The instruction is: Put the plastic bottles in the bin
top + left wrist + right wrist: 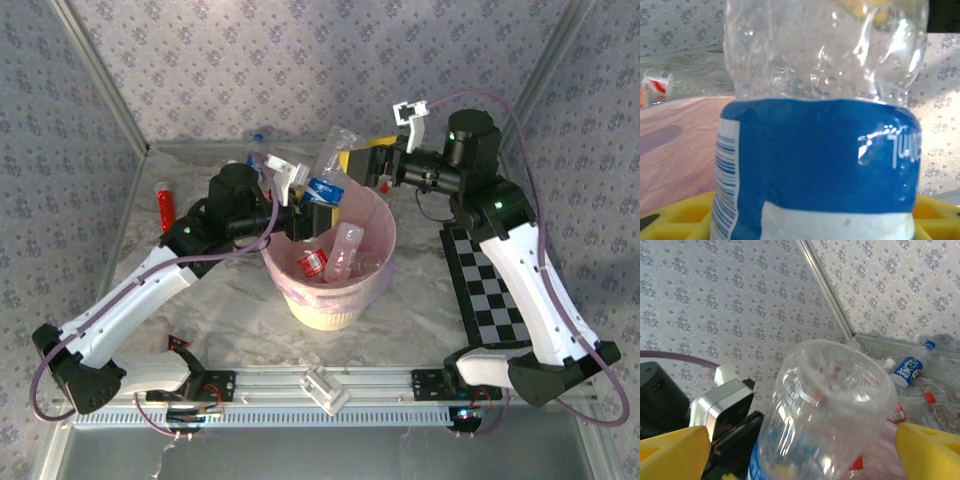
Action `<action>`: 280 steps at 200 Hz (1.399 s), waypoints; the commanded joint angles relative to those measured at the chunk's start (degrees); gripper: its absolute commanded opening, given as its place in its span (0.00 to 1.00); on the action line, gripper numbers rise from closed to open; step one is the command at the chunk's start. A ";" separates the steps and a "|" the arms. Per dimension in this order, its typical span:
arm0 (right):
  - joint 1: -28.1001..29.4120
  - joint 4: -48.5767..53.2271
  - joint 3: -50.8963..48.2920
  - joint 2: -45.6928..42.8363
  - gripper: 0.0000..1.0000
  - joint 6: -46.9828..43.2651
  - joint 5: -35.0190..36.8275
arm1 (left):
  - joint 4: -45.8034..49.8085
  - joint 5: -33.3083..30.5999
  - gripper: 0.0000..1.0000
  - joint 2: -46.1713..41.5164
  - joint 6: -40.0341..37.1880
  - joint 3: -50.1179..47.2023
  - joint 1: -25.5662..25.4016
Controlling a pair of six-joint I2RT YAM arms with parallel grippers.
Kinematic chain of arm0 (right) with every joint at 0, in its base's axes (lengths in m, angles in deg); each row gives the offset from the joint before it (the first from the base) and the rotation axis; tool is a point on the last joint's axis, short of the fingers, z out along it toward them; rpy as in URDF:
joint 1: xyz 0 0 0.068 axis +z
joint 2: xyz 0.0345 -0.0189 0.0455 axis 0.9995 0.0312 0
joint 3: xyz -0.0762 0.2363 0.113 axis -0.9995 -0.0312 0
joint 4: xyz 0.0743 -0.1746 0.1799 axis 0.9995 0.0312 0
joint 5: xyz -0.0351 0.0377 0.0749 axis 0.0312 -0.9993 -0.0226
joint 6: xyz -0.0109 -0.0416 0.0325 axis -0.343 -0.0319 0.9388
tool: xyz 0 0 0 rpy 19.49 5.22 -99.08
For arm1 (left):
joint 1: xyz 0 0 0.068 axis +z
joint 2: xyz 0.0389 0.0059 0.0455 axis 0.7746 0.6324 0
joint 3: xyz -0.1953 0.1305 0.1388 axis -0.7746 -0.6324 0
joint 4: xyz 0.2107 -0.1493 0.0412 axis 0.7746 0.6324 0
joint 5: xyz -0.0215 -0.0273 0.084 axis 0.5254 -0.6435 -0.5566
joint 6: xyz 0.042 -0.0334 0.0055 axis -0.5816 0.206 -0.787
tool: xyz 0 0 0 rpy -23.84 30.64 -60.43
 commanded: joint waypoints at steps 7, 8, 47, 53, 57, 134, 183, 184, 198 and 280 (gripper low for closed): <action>1.05 -1.22 2.33 1.47 0.79 -1.16 0.76 | -1.76 2.06 0.31 1.69 -0.60 2.40 -1.97; 1.09 -1.27 2.33 1.46 0.78 -1.16 0.81 | -1.70 2.06 0.31 1.77 -0.60 2.34 -1.99; 1.09 -1.08 1.76 1.12 0.60 -1.51 2.45 | -1.83 2.53 0.33 1.41 -1.55 2.10 -2.46; 1.01 -1.14 1.81 1.24 0.59 -1.52 2.45 | -1.91 2.73 0.33 1.37 -1.53 2.04 -2.49; 1.01 -1.06 1.88 1.29 0.58 -1.51 2.45 | -1.93 2.83 0.34 1.44 -1.66 2.06 -2.51; 0.13 5.50 7.44 0.23 0.50 -7.49 7.32 | 6.47 -4.05 0.99 -3.06 -7.23 5.82 -2.47; 3.65 12.05 7.63 -0.37 0.46 -11.11 13.20 | 16.01 -15.30 0.97 -9.40 -7.27 4.60 3.71; 3.84 12.22 7.62 -0.29 0.46 -11.28 13.45 | 16.06 -15.41 0.97 -9.49 -7.19 4.45 3.93; 6.72 14.83 7.25 0.36 0.45 -13.81 16.31 | 16.85 -16.48 0.91 -10.73 -5.31 2.03 6.62; 16.31 21.78 1.68 7.73 0.43 -17.88 25.28 | 12.87 -14.03 0.69 -10.36 0.96 -8.76 9.37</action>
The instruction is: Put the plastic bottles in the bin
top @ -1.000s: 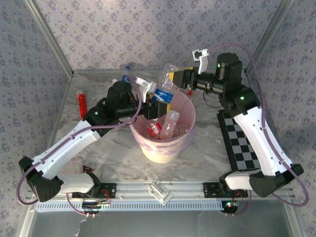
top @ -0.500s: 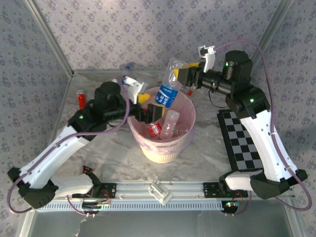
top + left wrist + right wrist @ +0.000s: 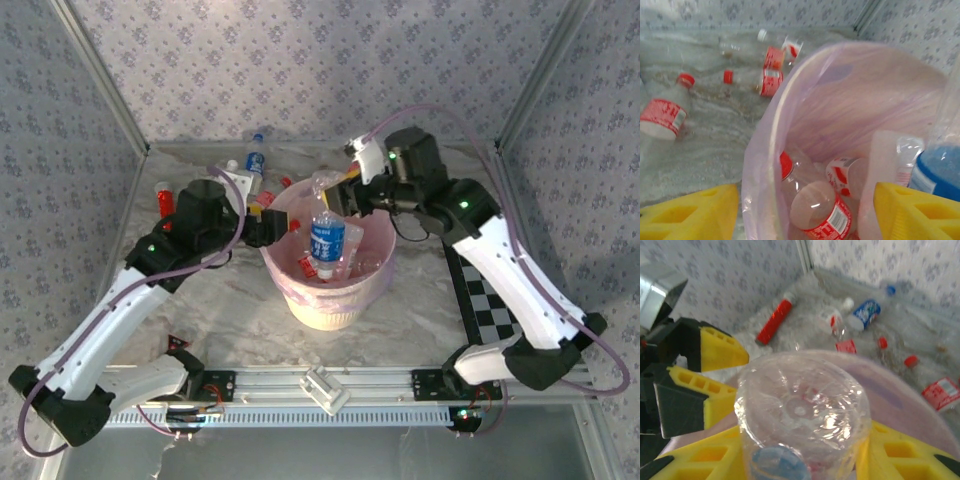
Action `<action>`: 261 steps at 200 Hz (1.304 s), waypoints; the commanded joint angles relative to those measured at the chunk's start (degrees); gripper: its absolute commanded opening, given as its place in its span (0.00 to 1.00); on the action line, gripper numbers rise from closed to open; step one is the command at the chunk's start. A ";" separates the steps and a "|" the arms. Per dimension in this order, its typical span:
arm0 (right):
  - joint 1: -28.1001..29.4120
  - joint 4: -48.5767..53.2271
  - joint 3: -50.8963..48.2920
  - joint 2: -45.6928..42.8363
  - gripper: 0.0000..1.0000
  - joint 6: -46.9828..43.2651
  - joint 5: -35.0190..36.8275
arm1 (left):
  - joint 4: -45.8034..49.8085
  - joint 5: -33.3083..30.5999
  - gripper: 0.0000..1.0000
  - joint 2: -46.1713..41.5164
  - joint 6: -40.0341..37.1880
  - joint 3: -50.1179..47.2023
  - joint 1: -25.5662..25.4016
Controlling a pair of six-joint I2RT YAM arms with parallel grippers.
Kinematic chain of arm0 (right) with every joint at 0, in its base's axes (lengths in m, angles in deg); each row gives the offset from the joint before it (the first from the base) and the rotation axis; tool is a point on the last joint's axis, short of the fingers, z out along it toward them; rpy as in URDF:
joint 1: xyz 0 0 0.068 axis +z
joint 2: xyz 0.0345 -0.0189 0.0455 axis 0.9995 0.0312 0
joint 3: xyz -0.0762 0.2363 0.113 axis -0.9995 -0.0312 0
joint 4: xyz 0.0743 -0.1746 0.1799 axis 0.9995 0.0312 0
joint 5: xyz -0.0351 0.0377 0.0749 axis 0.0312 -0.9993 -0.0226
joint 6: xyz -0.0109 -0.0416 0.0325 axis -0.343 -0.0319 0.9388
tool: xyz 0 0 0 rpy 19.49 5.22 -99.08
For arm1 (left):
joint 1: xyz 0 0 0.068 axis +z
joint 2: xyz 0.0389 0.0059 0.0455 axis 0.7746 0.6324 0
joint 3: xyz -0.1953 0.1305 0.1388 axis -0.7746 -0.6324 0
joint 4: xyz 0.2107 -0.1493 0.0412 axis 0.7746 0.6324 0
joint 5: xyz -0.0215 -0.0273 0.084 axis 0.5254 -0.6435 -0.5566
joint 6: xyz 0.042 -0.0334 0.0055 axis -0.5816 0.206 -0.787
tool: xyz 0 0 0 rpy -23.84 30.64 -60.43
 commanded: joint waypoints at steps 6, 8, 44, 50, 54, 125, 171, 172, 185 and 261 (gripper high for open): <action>1.58 2.67 -2.41 2.27 0.42 -1.26 4.00 | -2.04 1.14 0.67 -0.31 2.64 -1.32 0.30; 1.69 2.67 -2.64 2.45 0.42 -1.17 4.02 | -2.12 1.14 0.66 -0.35 2.72 -1.38 0.31; 2.74 1.83 -6.26 5.79 0.43 0.36 4.58 | -3.21 1.68 0.59 -0.84 3.52 -2.38 0.29; 3.03 1.75 -6.66 6.38 0.43 0.56 4.57 | -3.33 1.67 0.58 -0.84 3.62 -2.48 0.30; 3.21 1.68 -6.90 6.86 0.42 0.55 4.61 | -3.41 1.67 0.58 -0.84 3.67 -2.61 0.27; 6.45 0.32 -11.18 12.91 0.43 2.16 7.91 | -4.50 2.20 0.53 -1.19 4.14 -3.54 0.25; 6.73 -1.45 -11.74 9.65 0.60 3.72 8.85 | -4.54 2.11 0.55 -1.96 3.65 -3.39 0.26; 6.76 -1.41 -11.59 9.61 0.61 3.72 8.91 | -4.54 2.11 0.55 -1.97 3.63 -3.38 0.28; 6.77 -0.20 -10.32 8.69 0.67 3.59 9.54 | -4.55 2.11 0.56 -2.15 3.40 -3.05 0.34; 6.19 2.60 -5.83 0.45 0.94 4.32 13.27 | -1.99 0.65 0.86 -1.84 -2.80 5.45 1.36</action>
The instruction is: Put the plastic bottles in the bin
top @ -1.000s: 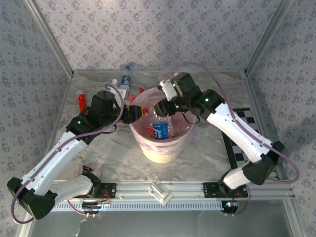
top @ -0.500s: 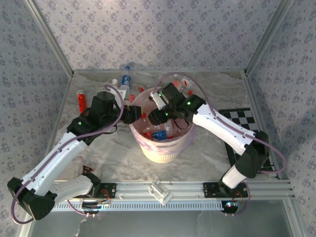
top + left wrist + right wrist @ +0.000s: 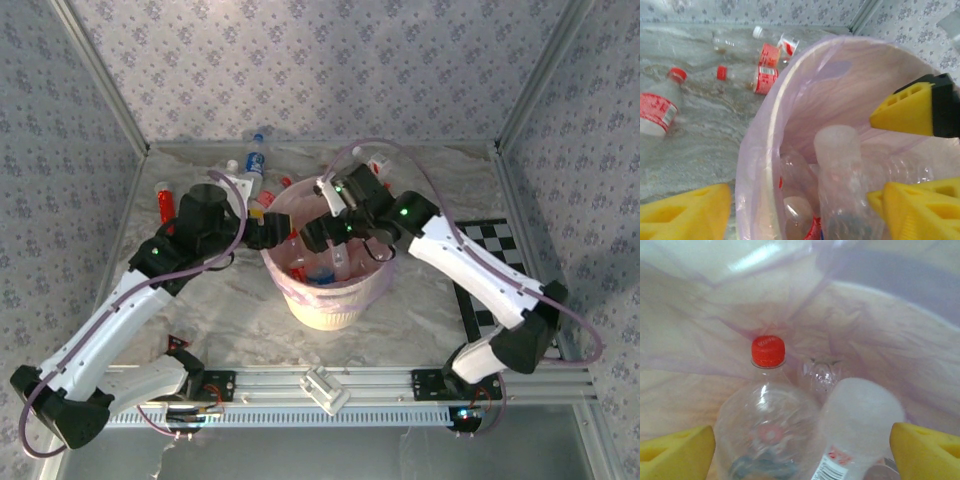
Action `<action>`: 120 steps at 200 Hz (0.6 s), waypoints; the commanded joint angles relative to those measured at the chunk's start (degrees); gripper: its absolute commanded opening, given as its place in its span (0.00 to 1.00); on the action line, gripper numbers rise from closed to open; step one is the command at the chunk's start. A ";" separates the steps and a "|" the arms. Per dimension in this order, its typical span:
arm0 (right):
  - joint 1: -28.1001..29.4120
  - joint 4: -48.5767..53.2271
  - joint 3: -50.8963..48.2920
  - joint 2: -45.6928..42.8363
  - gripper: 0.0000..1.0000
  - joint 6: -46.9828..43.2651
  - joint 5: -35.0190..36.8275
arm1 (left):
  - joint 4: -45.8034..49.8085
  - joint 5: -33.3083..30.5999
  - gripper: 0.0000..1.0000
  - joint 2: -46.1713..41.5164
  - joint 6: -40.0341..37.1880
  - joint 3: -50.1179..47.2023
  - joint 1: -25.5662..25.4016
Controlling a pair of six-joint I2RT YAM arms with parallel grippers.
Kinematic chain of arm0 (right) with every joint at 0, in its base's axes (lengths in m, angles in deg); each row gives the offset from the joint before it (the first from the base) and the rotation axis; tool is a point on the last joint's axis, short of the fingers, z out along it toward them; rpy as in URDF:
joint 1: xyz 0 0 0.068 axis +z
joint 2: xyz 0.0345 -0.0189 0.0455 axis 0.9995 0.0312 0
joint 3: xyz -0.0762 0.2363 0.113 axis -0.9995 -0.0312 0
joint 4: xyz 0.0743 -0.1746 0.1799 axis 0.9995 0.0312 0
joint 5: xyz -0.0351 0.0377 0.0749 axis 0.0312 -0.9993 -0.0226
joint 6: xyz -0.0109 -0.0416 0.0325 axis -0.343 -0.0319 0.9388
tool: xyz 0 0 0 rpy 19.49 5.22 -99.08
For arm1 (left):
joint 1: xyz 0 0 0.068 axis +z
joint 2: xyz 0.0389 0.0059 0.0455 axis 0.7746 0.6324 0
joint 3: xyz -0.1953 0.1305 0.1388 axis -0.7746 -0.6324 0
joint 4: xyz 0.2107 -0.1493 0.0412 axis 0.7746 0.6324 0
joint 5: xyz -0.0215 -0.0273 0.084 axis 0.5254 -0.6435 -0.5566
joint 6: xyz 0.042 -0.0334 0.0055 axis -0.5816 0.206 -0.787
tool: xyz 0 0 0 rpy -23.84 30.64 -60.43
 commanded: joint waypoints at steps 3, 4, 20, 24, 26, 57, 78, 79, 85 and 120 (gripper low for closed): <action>-0.39 1.85 2.77 -4.61 0.94 0.46 2.31 | 0.99 -0.73 0.87 -0.40 -4.30 7.73 1.05; -0.40 1.79 2.71 -4.77 0.94 0.51 2.31 | 1.17 -0.78 0.88 -0.32 -4.47 8.00 1.12; -0.81 1.05 2.66 -7.21 0.94 0.83 2.12 | 3.29 -1.85 0.92 0.35 -7.09 12.21 1.82; -0.84 0.94 2.70 -7.77 0.94 0.96 1.99 | 3.80 -2.26 0.92 0.44 -7.88 13.08 2.15; -0.90 0.98 2.78 -8.14 0.94 1.07 1.97 | 4.12 -2.44 0.93 0.49 -8.24 13.58 2.31; -2.17 3.73 3.61 -14.25 0.94 3.90 3.67 | 6.77 -4.43 0.96 0.63 -10.74 16.37 8.43; -5.63 3.51 1.31 -19.60 0.94 4.99 2.20 | 6.37 -3.37 0.97 1.57 -9.88 13.91 15.51; -5.75 3.45 1.19 -19.78 0.94 5.01 2.08 | 6.37 -3.16 0.97 1.76 -9.81 13.86 15.86; -7.39 3.61 0.58 -20.92 0.94 5.44 1.30 | 5.90 -2.06 0.96 2.42 -9.30 12.55 17.97; -17.38 5.11 -3.50 -25.74 0.98 8.37 -5.02 | 1.69 4.50 0.98 12.59 -8.15 6.94 28.63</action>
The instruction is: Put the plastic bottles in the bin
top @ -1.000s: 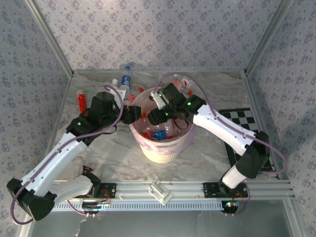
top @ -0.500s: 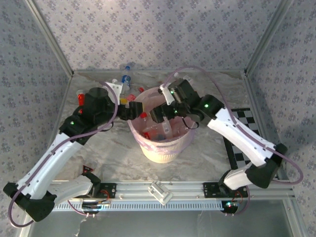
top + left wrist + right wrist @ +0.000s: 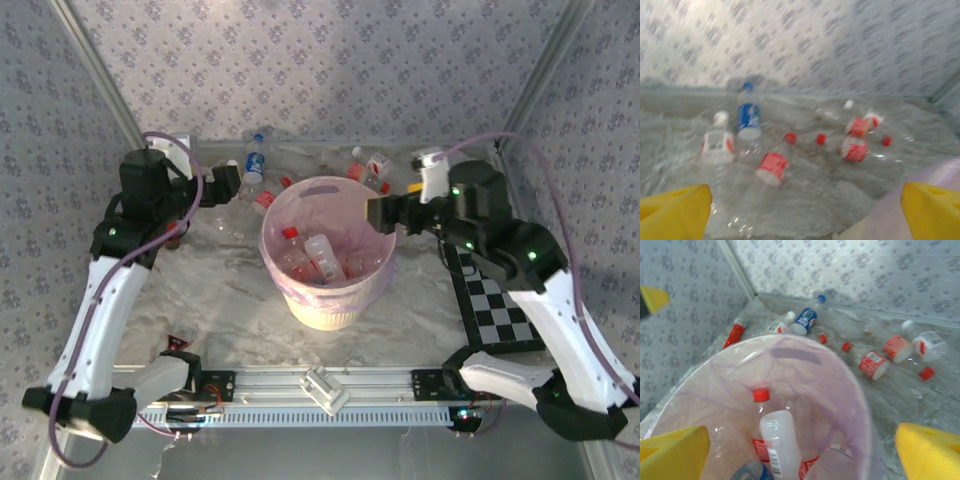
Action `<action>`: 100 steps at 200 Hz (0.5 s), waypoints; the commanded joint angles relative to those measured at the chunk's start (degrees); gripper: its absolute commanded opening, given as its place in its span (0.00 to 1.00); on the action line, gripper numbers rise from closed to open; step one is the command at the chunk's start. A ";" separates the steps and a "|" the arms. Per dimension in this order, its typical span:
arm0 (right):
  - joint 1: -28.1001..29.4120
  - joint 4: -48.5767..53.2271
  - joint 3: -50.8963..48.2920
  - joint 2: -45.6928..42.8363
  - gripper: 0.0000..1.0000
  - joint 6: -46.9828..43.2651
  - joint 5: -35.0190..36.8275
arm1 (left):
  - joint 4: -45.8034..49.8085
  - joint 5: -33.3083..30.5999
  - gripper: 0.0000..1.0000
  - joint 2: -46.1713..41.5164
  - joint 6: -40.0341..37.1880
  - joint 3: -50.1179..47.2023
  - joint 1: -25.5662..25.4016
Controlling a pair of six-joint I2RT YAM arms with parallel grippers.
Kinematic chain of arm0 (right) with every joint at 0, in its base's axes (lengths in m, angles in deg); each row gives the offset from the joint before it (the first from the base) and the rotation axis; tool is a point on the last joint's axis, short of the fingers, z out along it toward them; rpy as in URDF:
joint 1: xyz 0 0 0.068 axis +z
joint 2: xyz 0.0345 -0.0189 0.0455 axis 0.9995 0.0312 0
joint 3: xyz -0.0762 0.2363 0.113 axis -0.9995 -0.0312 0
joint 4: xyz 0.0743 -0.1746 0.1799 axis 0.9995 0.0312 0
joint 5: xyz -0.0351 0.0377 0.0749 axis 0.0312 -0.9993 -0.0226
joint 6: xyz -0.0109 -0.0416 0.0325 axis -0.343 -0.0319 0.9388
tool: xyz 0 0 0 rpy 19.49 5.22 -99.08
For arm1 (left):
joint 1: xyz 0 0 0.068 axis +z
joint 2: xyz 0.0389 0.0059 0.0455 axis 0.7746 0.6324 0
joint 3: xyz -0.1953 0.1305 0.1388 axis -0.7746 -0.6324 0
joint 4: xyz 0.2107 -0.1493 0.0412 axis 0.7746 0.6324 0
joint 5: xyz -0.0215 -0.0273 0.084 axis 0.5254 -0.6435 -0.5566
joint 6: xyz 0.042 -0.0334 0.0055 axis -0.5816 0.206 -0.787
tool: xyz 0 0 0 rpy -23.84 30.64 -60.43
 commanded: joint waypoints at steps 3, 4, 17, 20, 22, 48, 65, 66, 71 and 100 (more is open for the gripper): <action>-5.83 2.61 -3.45 -2.05 0.98 3.50 -5.29 | -1.95 5.54 0.99 9.34 -0.04 -3.13 6.07; -5.97 2.72 -3.51 -2.15 0.98 3.58 -5.49 | -1.96 5.63 0.99 9.83 -0.12 -3.10 6.35; -9.61 4.22 -4.90 -3.17 0.98 4.24 -7.81 | -2.35 7.36 1.00 16.35 -0.95 -1.57 8.84; -10.37 4.58 -5.22 -3.39 0.98 4.34 -8.33 | -2.47 7.91 1.00 17.96 -1.06 -1.04 9.36; -10.85 4.88 -5.36 -3.52 0.98 4.42 -8.70 | -2.43 8.24 1.00 18.91 -1.07 -0.66 9.73; -15.56 6.38 -8.19 -5.34 0.98 4.95 -12.19 | -1.31 9.91 1.00 31.11 -2.44 4.91 11.28; -17.23 6.92 -9.57 -6.36 0.99 5.40 -12.53 | -0.63 9.94 1.00 37.16 -3.26 7.30 11.21; -17.34 6.99 -9.56 -6.41 0.99 5.41 -12.54 | -0.68 9.98 1.00 37.41 -3.35 7.39 11.20; -17.82 7.28 -9.64 -6.61 0.99 5.49 -12.57 | -0.85 9.85 1.00 38.80 -3.45 7.63 11.27; -19.86 9.15 -10.03 -7.53 0.99 5.07 -12.81 | -0.91 7.44 1.00 45.03 -4.63 9.44 11.26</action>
